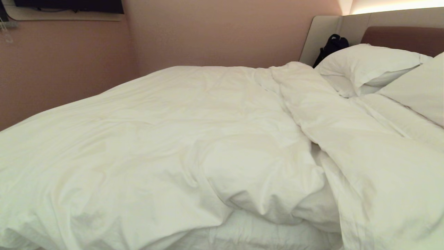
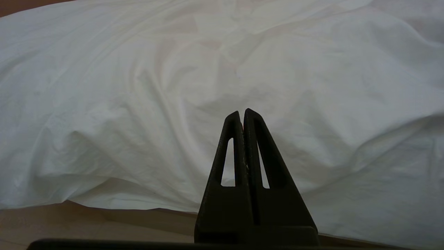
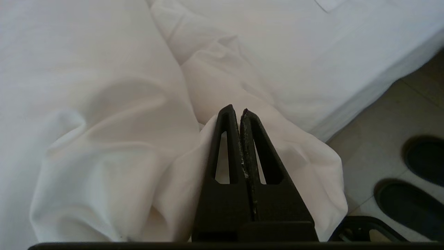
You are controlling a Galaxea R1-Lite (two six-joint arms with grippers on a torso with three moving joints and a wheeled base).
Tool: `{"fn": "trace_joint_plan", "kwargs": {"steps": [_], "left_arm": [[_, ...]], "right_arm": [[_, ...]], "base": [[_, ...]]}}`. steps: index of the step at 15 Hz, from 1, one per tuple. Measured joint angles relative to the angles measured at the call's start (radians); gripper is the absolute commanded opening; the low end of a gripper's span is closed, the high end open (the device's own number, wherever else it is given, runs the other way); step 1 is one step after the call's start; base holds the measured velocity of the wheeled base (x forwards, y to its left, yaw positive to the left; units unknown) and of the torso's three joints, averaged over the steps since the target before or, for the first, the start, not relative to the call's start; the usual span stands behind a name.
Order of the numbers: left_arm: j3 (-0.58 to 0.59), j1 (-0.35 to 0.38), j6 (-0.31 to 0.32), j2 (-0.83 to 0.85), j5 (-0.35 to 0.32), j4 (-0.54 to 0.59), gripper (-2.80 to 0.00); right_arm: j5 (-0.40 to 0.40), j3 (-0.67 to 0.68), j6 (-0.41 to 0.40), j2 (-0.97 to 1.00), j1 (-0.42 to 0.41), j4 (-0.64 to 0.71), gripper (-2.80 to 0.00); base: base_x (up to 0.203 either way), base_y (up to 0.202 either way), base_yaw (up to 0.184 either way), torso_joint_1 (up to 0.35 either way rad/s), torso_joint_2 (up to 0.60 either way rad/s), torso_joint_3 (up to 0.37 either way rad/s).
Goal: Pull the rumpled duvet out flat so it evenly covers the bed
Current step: Flatten the corners of the folded blanket
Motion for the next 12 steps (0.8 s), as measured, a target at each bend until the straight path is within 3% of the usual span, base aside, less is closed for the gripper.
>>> {"fn": "trace_joint_plan", "kwargs": {"steps": [6,12], "left_arm": [[0.0,0.0,0.0,0.0,-0.001,0.0,-2.8],[0.0,0.0,0.0,0.0,0.0,0.0,-2.8]], "right_arm": [[0.121,0.021,-0.168,-0.028,-0.055,-0.096,-2.8],[0.223,0.046,-0.36,0.18,-0.368,-0.147,-2.8]], "base": [[0.0,0.0,0.0,0.0,0.0,0.0],[0.0,0.0,0.0,0.0,0.0,0.0]]}}
